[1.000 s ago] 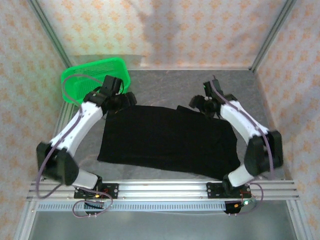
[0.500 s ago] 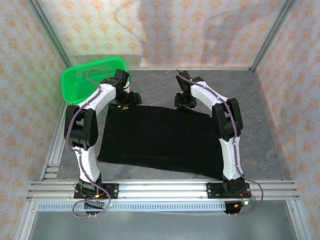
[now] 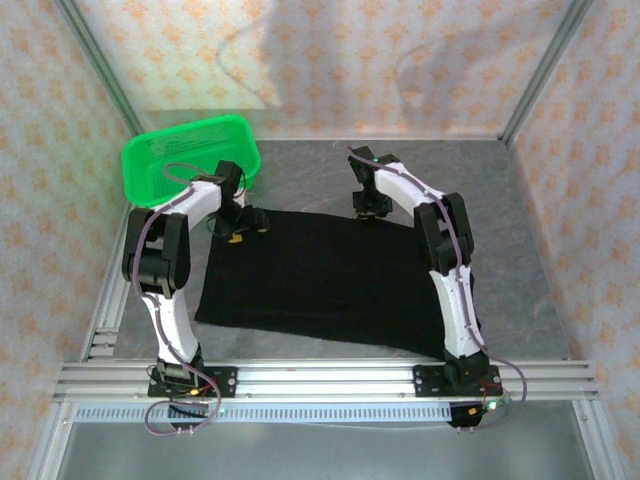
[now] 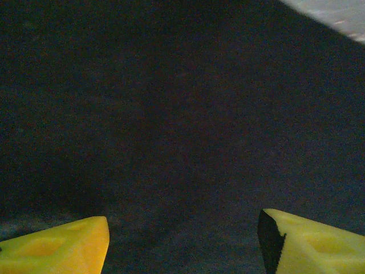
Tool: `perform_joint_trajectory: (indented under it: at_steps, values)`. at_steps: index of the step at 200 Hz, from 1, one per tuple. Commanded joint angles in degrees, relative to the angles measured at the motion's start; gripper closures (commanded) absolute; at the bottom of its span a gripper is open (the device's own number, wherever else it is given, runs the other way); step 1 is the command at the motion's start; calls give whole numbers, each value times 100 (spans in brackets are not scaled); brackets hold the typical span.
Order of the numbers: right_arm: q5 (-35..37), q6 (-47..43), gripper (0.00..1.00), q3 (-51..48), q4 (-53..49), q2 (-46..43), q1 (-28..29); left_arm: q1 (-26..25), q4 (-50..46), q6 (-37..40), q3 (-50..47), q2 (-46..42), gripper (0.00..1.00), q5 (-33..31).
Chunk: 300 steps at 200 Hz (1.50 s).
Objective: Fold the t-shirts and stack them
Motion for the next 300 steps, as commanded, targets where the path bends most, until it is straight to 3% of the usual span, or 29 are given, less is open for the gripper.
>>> perform_joint_trajectory:
  at_steps: [1,63,132,176,239,300]
  values:
    - [383,-40,80,229,-193,199,-21,114,151,186,-249,-118,29,-81]
    - [1200,35,88,699,97,-100,-41,179,214,327,-703,-176,30,-209]
    - [1940,208,93,548,516,-522,-30,222,227,329,-819,-163,30,-287]
    - [2106,560,94,-320,1261,-1277,26,232,229,321,-823,-146,30,-278]
    - [1350,1190,94,-1682,1491,-2102,409,230,288,246,-871,-127,30,-269]
    - [2393,1504,93,-2533,1579,-2872,1267,230,275,215,-838,-77,30,-243]
